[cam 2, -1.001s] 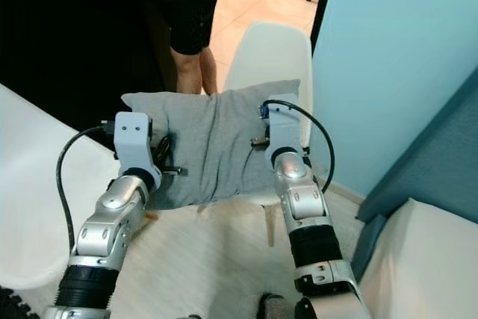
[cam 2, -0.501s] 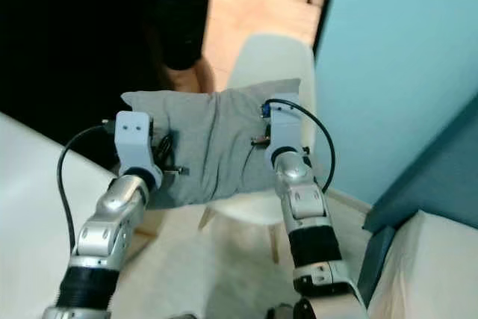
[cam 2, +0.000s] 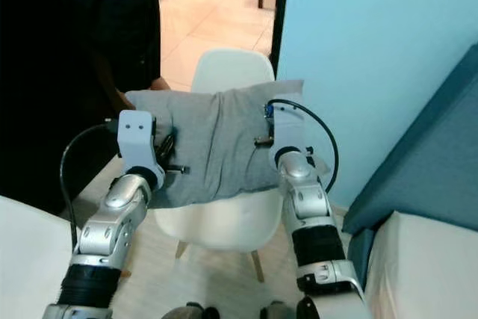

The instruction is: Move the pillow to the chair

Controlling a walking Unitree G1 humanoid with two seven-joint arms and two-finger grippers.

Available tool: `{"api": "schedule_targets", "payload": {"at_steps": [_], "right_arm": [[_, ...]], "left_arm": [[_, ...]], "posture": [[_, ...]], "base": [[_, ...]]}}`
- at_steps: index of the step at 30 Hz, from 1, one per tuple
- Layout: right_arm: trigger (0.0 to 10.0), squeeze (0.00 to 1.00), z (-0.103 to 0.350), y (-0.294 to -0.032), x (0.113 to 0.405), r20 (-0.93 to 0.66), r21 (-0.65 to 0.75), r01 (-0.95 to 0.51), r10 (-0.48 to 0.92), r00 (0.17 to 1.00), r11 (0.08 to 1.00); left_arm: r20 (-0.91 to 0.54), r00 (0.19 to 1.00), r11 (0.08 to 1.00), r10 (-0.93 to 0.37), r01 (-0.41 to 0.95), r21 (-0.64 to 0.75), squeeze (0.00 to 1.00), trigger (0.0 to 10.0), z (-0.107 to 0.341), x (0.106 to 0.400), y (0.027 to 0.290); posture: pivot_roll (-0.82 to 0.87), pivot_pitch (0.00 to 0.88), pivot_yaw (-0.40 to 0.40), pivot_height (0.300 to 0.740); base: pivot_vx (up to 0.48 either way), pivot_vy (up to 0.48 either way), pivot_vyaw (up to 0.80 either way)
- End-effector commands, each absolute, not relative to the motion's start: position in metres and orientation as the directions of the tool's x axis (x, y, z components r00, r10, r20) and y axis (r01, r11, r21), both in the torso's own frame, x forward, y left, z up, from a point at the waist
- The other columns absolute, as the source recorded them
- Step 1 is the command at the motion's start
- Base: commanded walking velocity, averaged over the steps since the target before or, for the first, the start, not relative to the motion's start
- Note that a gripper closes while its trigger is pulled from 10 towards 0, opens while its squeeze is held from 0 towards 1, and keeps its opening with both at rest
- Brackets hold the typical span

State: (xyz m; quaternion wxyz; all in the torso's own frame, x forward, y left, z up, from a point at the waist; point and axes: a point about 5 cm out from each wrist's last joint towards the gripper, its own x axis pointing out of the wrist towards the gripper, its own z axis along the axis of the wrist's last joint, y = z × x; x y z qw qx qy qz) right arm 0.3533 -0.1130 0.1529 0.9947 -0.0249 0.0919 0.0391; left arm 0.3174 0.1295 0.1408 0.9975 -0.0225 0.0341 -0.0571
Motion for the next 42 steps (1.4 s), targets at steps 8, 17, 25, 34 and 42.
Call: {"api": "schedule_targets", "payload": {"at_steps": [8, 17, 25, 34, 42], "right_arm": [[10.0, 0.0, 0.16, -0.096, 0.352, -0.151, -0.042, -0.176, 0.168, 0.974, 0.984], [10.0, 0.0, 0.163, -0.094, 0.353, -0.148, -0.048, -0.191, 0.182, 0.972, 0.98], [10.0, 0.0, 0.163, -0.095, 0.353, -0.149, -0.05, -0.187, 0.178, 0.973, 0.981], [10.0, 0.0, 0.165, -0.092, 0.354, -0.145, -0.054, -0.201, 0.191, 0.971, 0.978], [10.0, 0.0, 0.169, -0.091, 0.355, -0.136, -0.059, -0.211, 0.201, 0.97, 0.976]], "left_arm": [[-0.041, 0.988, 0.988, -0.147, 0.146, -0.043, 0.0, 10.0, 0.146, 0.318, 0.12], [-0.083, 0.992, 0.994, -0.099, 0.095, -0.052, 0.0, 10.0, 0.14, 0.319, 0.124], [-0.1, 0.992, 0.993, -0.074, 0.064, -0.101, 0.0, 10.0, 0.14, 0.322, 0.129], [-0.079, 0.993, 0.992, -0.089, 0.081, -0.1, 0.0, 10.0, 0.144, 0.322, 0.125], [-0.07, 0.993, 0.992, -0.1, 0.094, -0.08, 0.0, 10.0, 0.146, 0.324, 0.127]], "posture": [[0.02, 0.145, 0.006, 0.74], [0.01, 0.171, 0.007, 0.74], [0.02, 0.179, 0.012, 0.74], [0.01, 0.192, 0.005, 0.74], [-0.01, 0.201, 0.012, 0.74]], "base": [[0.0, 0.0, 0.0], [0.0, -0.213, 0.0], [0.0, -0.06, 0.0], [0.0, 0.0, 0.0], [0.0, 0.0, 0.0]]}}
